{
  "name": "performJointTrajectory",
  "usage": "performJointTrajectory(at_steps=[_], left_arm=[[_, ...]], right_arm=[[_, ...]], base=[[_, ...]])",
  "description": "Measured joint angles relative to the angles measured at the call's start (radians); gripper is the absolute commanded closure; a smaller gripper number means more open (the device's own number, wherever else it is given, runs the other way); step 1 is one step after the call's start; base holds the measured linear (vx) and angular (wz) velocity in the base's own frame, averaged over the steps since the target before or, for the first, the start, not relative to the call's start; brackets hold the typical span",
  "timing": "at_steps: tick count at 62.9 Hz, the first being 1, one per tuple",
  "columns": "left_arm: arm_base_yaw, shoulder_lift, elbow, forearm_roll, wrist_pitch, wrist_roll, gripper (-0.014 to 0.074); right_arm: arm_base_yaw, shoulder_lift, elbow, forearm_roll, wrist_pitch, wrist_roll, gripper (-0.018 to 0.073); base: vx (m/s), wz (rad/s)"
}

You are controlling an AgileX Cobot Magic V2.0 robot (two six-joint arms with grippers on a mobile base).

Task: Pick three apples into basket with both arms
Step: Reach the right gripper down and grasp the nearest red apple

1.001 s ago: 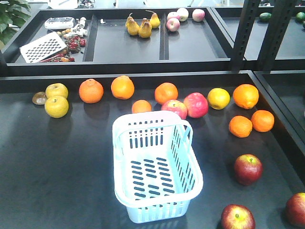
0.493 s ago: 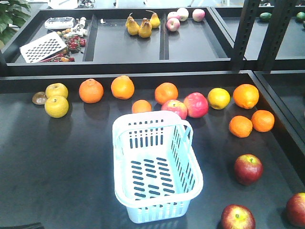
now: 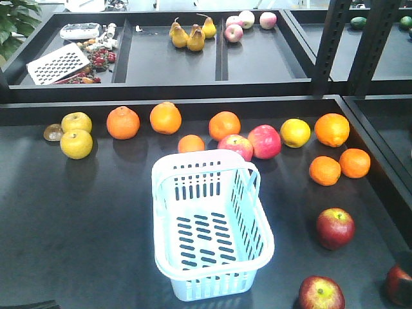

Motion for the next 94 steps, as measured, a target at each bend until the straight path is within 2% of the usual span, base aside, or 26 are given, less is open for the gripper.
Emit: performJointTrajectory(at_steps=[9, 13, 22, 51, 65, 94], left_arm=[[0.000, 0.000, 0.000, 0.000, 0.000, 0.000, 0.0604], [0.000, 0.000, 0.000, 0.000, 0.000, 0.000, 0.0604], [0.000, 0.000, 0.000, 0.000, 0.000, 0.000, 0.0603], [0.000, 0.000, 0.000, 0.000, 0.000, 0.000, 0.0603], [0.000, 0.000, 0.000, 0.000, 0.000, 0.000, 0.0603], [0.000, 0.000, 0.000, 0.000, 0.000, 0.000, 0.0603]], right_arm=[[0.000, 0.222, -0.036, 0.139, 0.020, -0.188, -0.0060], [0.000, 0.318, -0.038, 0.168, 0.010, -0.243, -0.0172], [0.000, 0.481, -0.038, 0.178, -0.019, -0.305, -0.0162], [0.000, 0.861, -0.072, 0.192, -0.141, -0.339, -0.0092], [0.000, 0.985, -0.135, 0.192, -0.152, -0.339, -0.0085], [0.000, 1.159, -0.138, 0.165, -0.224, -0.338, -0.0069]], base=[[0.00, 0.00], [0.00, 0.00], [0.00, 0.00], [0.00, 0.00], [0.00, 0.00], [0.00, 0.00]])
